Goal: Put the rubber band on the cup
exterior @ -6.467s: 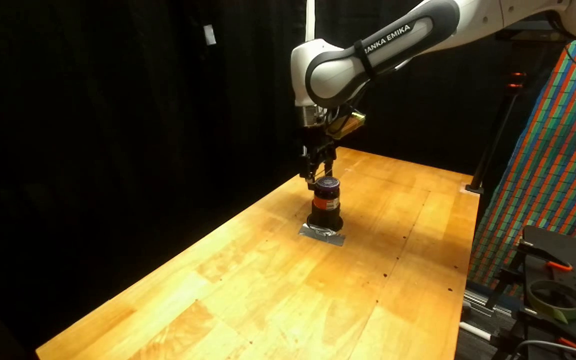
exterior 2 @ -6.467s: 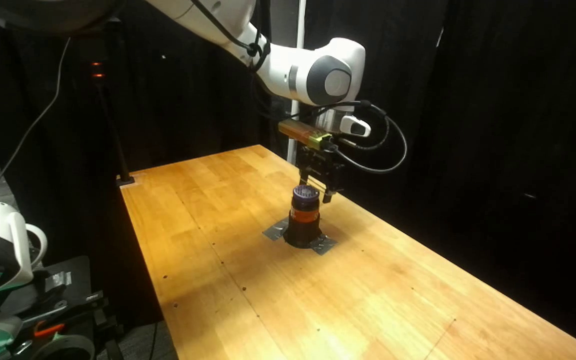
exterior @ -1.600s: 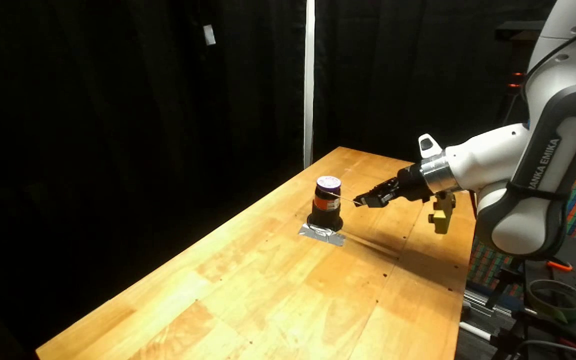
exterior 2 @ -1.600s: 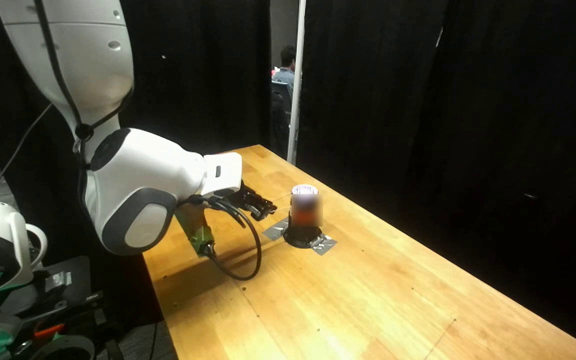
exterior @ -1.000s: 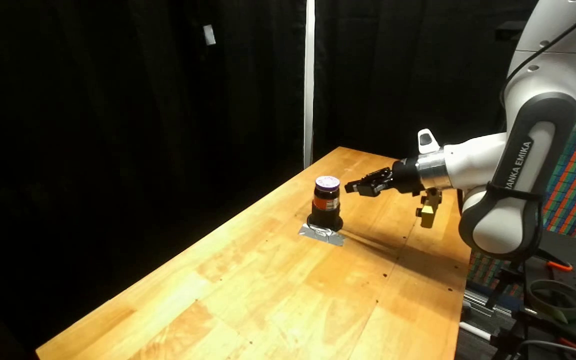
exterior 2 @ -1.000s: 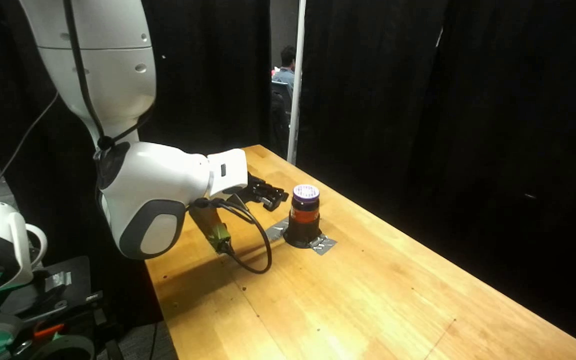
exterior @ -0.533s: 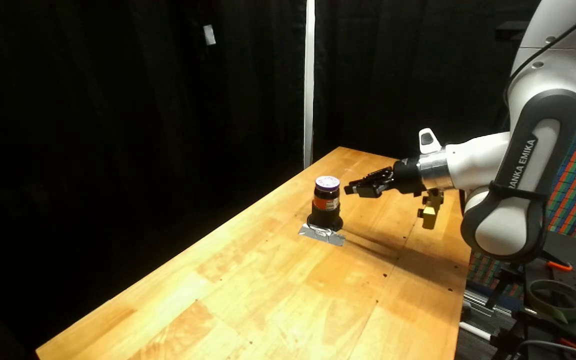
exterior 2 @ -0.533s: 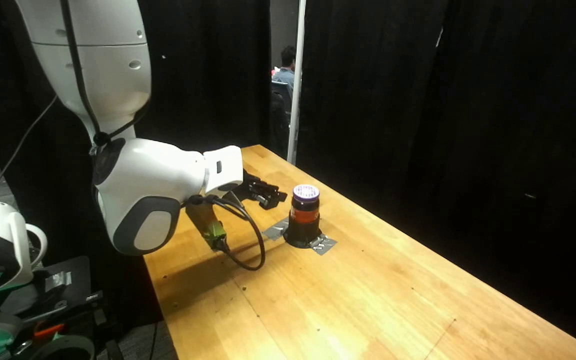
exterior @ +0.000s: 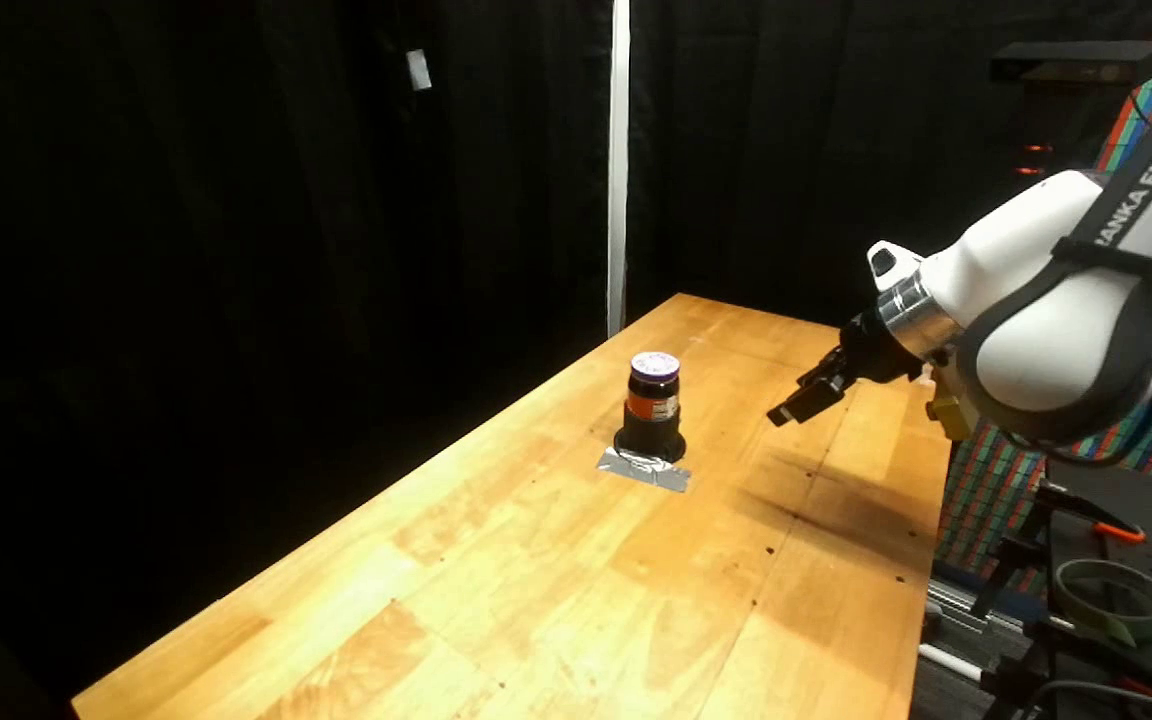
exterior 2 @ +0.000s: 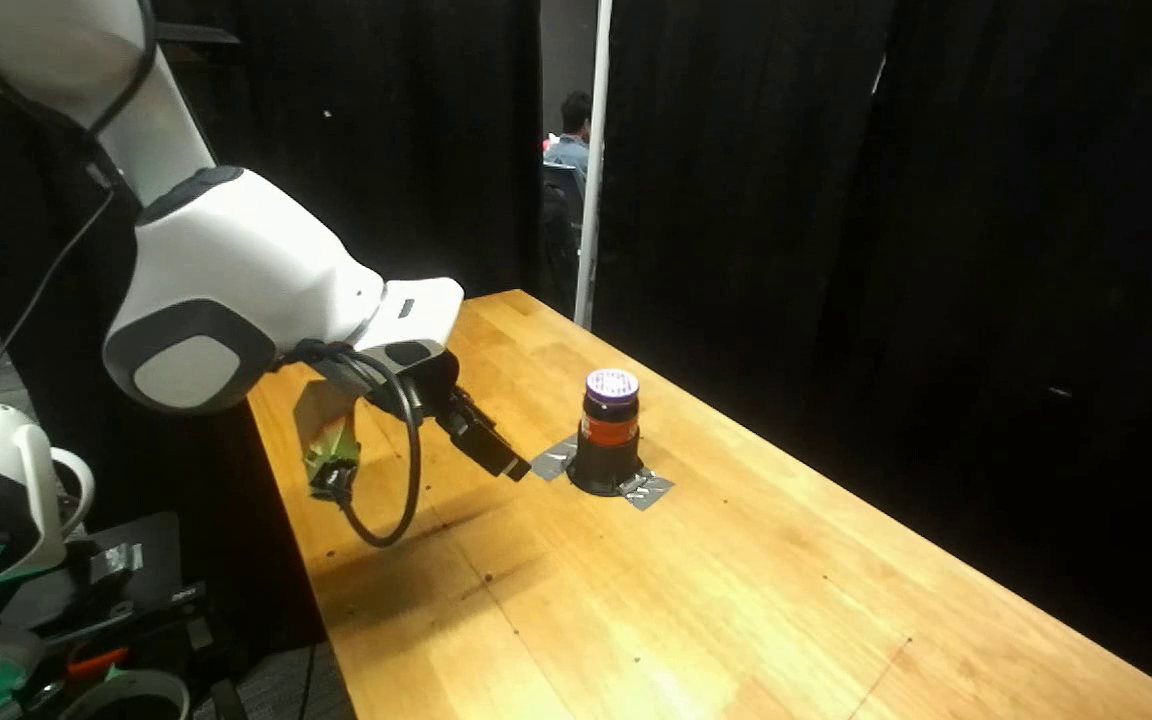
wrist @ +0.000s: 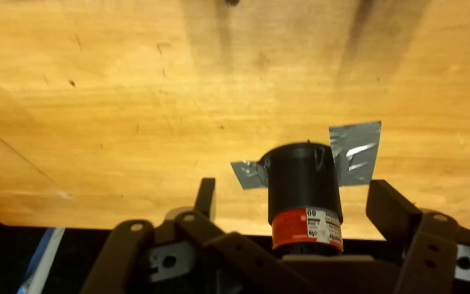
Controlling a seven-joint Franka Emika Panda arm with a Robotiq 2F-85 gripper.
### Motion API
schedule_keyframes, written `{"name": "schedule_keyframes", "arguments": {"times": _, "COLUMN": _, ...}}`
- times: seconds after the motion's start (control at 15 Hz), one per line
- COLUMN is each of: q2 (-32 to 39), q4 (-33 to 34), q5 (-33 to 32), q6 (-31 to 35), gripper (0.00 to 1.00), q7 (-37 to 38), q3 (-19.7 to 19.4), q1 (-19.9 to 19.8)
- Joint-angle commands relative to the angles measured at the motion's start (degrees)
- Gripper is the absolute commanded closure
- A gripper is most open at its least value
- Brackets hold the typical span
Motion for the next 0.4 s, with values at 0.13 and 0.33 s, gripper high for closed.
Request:
{"name": "schedule_keyframes", "arguments": {"times": 0.13, "q2": -7.8, "q4": -1.4, "q5": 15.8, "q6": -23.5, "gripper": 0.0, "q7": -23.8, "q3": -12.5, "q1": 6.9}}
{"name": "schedule_keyframes", "arguments": {"times": 0.33, "q2": -6.1, "q4": -1.4, "q5": 11.1, "q6": -25.0, "gripper": 0.0, "q7": -20.1, "q3": -14.2, "q1": 6.1}}
